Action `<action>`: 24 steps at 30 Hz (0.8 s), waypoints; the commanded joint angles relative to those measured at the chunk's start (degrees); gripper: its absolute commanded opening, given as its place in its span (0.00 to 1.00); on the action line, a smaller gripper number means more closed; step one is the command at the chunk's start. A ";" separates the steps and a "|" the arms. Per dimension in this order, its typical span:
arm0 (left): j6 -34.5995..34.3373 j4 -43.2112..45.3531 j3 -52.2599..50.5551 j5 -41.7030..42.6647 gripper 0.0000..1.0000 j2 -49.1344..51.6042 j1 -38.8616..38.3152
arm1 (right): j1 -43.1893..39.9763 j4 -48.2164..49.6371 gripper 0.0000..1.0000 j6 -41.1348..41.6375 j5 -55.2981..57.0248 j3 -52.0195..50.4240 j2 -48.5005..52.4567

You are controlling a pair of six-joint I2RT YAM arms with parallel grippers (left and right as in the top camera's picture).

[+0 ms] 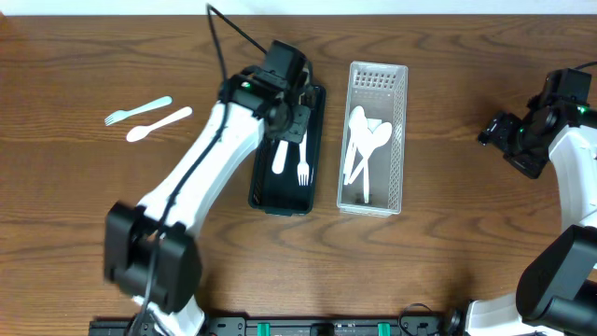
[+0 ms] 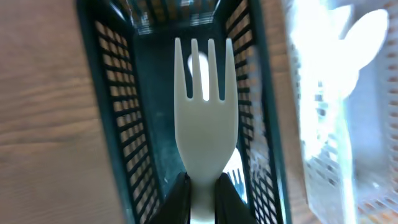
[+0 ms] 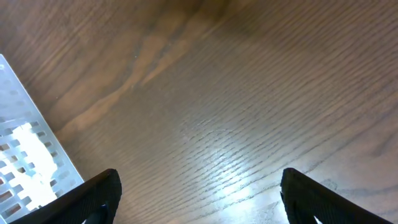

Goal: Pack container
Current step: 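Lower the fork into the black basket and open the gripper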

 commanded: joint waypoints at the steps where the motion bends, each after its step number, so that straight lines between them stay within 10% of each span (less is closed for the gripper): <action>1: -2.91 -0.24 -1.14 -0.24 0.07 3.96 0.13 | -0.26 0.31 0.85 -0.24 -0.11 -0.04 0.37; 3: -2.91 -0.35 -1.14 -0.22 0.15 4.76 0.13 | -0.26 0.28 0.85 -0.22 -0.11 -0.04 0.37; 6: -2.91 -0.59 -0.70 -0.24 0.54 4.42 0.20 | -0.26 0.28 0.85 -0.24 -0.11 -0.04 0.37; 10: -2.84 -4.02 2.95 -2.12 0.73 1.60 1.62 | -0.26 0.26 0.85 -0.24 -0.11 -0.04 0.37; 19: 0.48 -6.56 5.33 -11.28 0.73 -5.22 17.27 | -0.26 0.11 0.86 -0.24 -0.15 -0.04 0.37; 24: 21.62 -5.05 5.09 -11.23 0.31 -2.40 27.93 | -0.26 0.28 0.87 -0.24 -0.15 -0.04 0.37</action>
